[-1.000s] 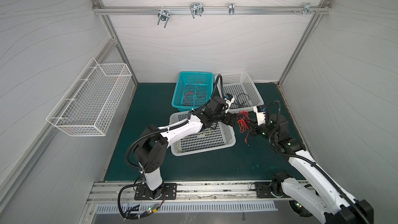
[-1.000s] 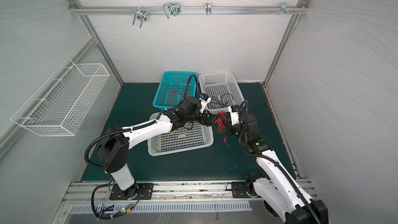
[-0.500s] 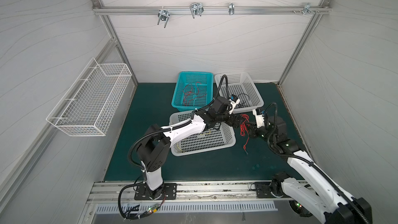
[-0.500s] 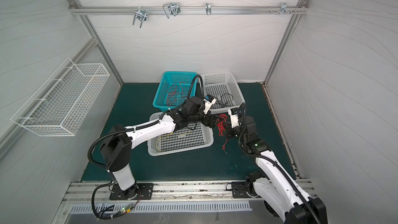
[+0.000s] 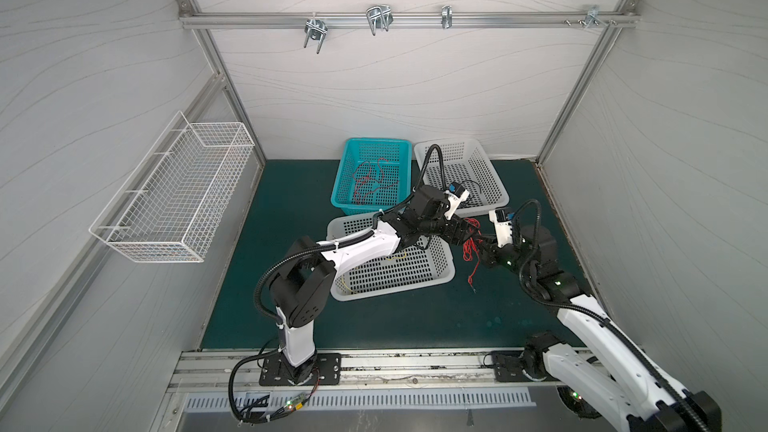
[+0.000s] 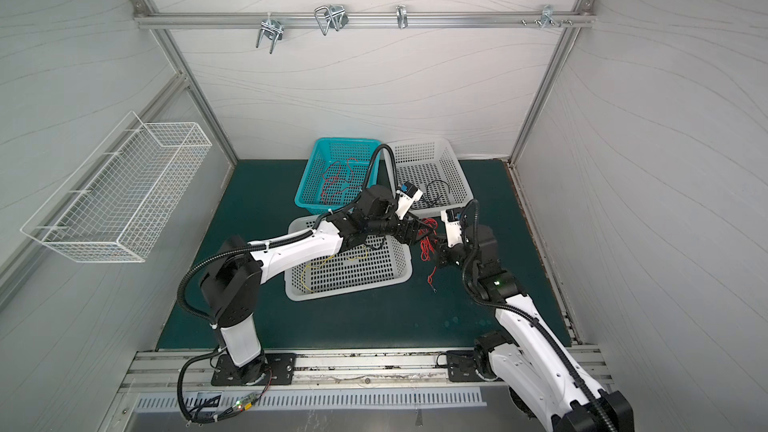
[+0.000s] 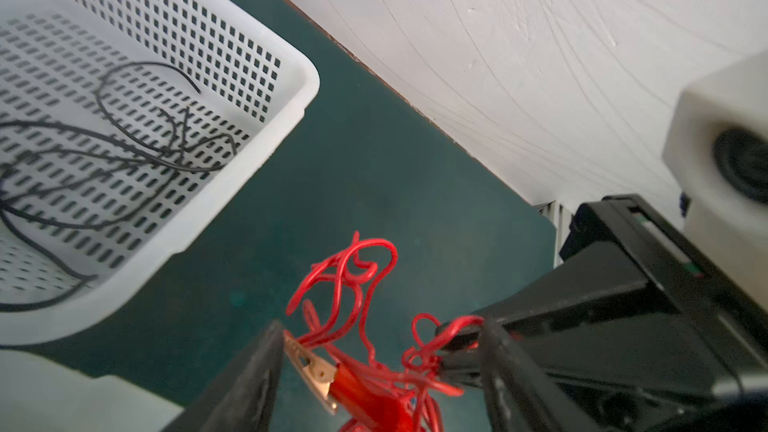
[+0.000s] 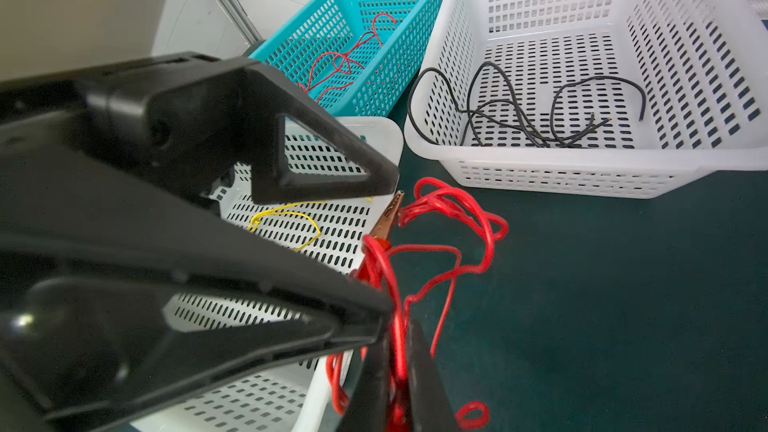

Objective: Untangle the cables

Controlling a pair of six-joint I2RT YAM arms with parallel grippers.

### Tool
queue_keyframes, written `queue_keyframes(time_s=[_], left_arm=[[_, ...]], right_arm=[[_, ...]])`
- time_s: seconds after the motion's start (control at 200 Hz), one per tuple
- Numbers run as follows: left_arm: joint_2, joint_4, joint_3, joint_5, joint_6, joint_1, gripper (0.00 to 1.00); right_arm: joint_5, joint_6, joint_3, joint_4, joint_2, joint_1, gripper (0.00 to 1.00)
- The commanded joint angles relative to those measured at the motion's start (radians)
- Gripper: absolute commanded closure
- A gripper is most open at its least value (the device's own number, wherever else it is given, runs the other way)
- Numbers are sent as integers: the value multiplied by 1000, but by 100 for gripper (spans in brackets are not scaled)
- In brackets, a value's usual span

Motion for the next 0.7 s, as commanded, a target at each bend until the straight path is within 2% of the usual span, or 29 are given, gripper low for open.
queue_keyframes(time_s=[0.0,0.14,0.445,0.62,0.695], left_arm=[[18,46,49,25,-8,-15,41],[21,73,42,43,-27,-17,55],[44,60,68,56,-35,-18,100],[41,58,66,42,-33,-18,100],[45,64,73,35,-35,-18,100]], right_arm=[[-19,0,3,36,2,0,100],[-22,4,6,41,25,1,100],[-17,3,11,45,46,0,100],[55,14,13,34,62,-1,100],[88,22,14,26,83,-2,92]])
